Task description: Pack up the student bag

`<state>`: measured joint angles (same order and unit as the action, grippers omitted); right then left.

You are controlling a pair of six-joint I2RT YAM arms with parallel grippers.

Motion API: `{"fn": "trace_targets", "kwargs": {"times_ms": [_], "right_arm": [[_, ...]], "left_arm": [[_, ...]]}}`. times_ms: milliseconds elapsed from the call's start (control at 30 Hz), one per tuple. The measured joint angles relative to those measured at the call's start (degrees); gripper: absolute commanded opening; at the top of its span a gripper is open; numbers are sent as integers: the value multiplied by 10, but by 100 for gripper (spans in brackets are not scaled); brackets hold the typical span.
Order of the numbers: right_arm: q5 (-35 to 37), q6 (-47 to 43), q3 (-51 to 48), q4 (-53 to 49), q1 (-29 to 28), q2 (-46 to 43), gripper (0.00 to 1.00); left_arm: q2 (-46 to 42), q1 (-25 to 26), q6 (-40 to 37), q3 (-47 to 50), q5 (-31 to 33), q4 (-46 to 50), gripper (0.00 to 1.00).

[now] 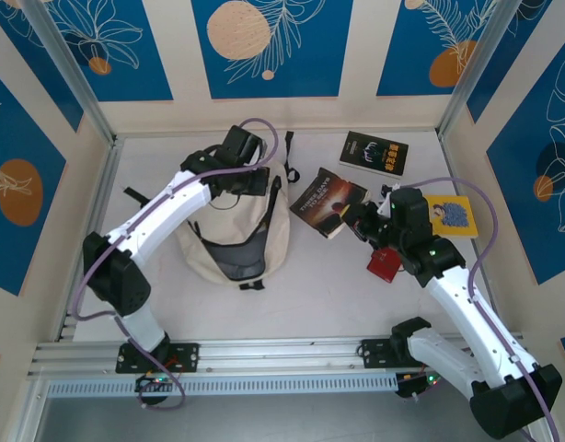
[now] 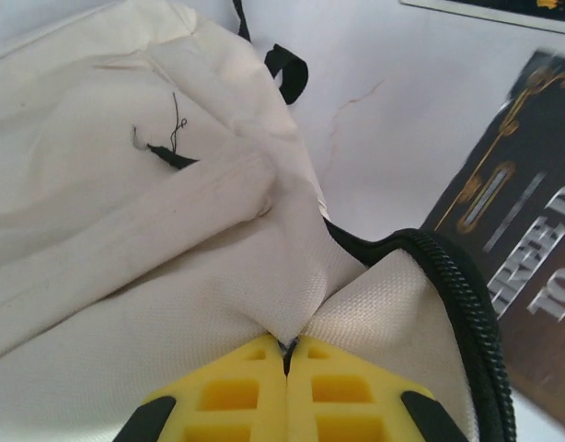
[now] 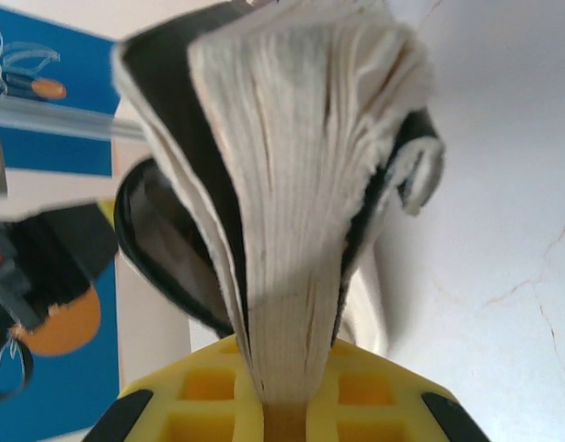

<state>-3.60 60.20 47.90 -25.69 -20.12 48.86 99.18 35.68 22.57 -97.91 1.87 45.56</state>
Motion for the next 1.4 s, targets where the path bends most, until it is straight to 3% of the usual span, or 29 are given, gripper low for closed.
{"fn": "trace_targets", "kwargs": {"times_ms": [267,500,733,1133,1400], "right_arm": [[-92,-49,0,-20,-10,-12,0],[-121,-54,-27,11,-38,5,0],[-143,-36,-38,88,-66,89,0],[-57,63,-38,280,-111,213,0],[38,120,-37,343,-166,304,0]], "left_arm": [[97,1,9,-123,-61,31,0],[101,1,10,-127,-80,44,0],[101,0,10,-127,-96,47,0],[100,0,9,-133,-109,50,0],[100,0,9,-132,-122,49,0]]}}
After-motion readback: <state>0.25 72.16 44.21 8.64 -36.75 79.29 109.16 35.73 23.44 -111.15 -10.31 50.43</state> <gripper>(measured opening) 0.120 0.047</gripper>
